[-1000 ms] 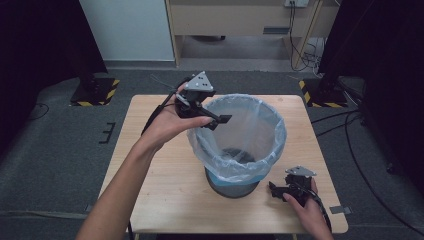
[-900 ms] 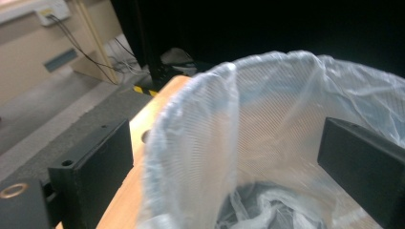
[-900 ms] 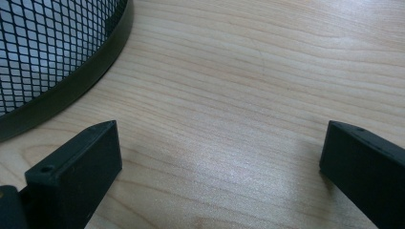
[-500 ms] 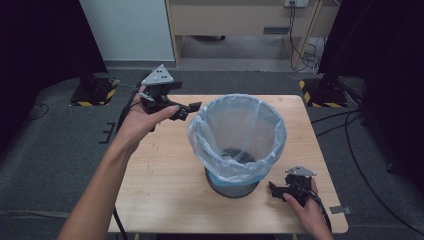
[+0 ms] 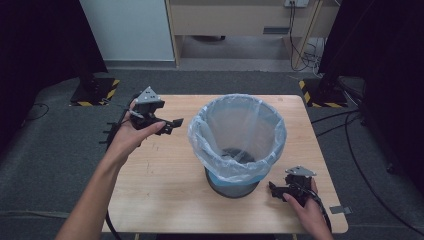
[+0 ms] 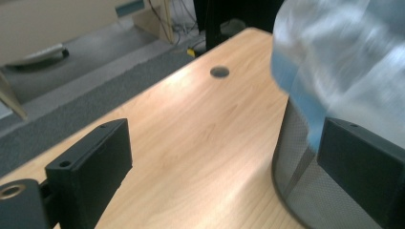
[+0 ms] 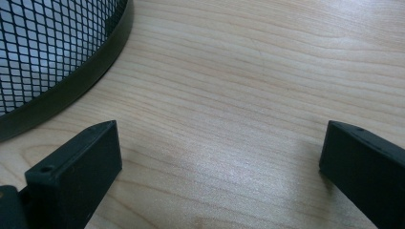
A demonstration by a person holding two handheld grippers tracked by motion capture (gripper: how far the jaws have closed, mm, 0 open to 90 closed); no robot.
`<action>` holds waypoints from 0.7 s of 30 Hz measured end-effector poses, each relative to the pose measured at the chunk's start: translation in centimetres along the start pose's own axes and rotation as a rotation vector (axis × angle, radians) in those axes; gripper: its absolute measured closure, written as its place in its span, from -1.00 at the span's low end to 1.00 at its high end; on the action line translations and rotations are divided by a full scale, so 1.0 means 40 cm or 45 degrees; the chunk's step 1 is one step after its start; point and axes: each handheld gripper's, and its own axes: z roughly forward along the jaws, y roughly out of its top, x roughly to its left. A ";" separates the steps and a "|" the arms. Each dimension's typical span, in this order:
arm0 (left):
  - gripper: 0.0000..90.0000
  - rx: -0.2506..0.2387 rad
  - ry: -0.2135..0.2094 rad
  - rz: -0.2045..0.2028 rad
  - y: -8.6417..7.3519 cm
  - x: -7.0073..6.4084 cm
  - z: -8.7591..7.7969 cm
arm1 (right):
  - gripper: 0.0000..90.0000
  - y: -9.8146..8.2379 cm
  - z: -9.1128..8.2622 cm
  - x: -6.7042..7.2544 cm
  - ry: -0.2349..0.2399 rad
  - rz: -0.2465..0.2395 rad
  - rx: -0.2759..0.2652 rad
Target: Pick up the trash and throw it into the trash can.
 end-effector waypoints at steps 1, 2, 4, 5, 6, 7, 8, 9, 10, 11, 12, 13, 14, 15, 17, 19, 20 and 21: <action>-0.92 0.002 0.008 -0.011 -0.010 0.001 0.007 | -0.99 0.000 0.000 0.000 0.000 0.000 0.000; -0.92 0.011 0.017 -0.028 -0.027 0.004 0.017 | -0.99 0.000 0.000 0.000 0.000 0.000 0.000; -0.92 0.037 0.030 -0.048 -0.057 0.011 0.035 | -0.99 0.000 0.000 0.001 -0.001 0.000 -0.002; -0.93 0.054 0.036 -0.059 -0.072 0.014 0.043 | -0.99 -0.001 0.000 0.001 0.000 0.000 -0.002; -0.93 0.072 0.044 -0.062 -0.088 0.017 0.050 | -0.99 -0.001 0.000 0.001 0.000 0.000 -0.002; -0.93 0.088 0.054 -0.065 -0.104 0.021 0.056 | -0.99 -0.001 0.000 0.001 0.000 0.000 -0.002; -0.93 0.101 0.063 -0.071 -0.120 0.024 0.062 | -0.99 -0.001 0.000 0.001 0.000 0.000 -0.002; -0.93 0.116 0.069 -0.078 -0.137 0.027 0.068 | -0.99 -0.001 0.000 0.001 0.000 0.000 -0.002; -0.93 0.131 0.074 -0.089 -0.154 0.031 0.074 | -0.99 -0.001 0.000 0.001 0.000 0.000 -0.002; -0.93 0.147 0.081 -0.098 -0.172 0.035 0.080 | -0.99 -0.001 0.000 0.001 0.000 0.000 -0.002; -0.93 0.159 0.089 -0.113 -0.191 0.038 0.086 | -0.99 -0.001 0.000 0.001 0.000 0.000 -0.002; -0.93 0.174 0.092 -0.126 -0.210 0.042 0.092 | -0.99 -0.001 0.000 0.001 0.000 0.000 -0.002; -0.92 0.187 0.099 -0.143 -0.229 0.046 0.098 | -0.99 -0.001 0.000 0.001 0.000 -0.001 -0.002; -0.90 0.195 0.110 -0.164 -0.248 0.049 0.104 | -0.99 -0.001 0.000 0.001 0.000 0.000 -0.002; -0.88 0.215 0.121 -0.208 -0.285 0.054 0.117 | -0.99 -0.001 0.000 0.001 0.000 0.000 -0.002; -0.89 0.250 0.132 -0.225 -0.320 0.056 0.131 | -0.99 -0.001 0.000 0.001 0.000 0.000 -0.002; -0.90 0.270 0.137 -0.227 -0.337 0.057 0.138 | -0.99 -0.001 0.000 0.001 0.000 0.000 -0.002; -0.90 0.285 0.139 -0.238 -0.354 0.057 0.145 | -0.99 -0.001 0.000 0.001 0.000 0.000 -0.002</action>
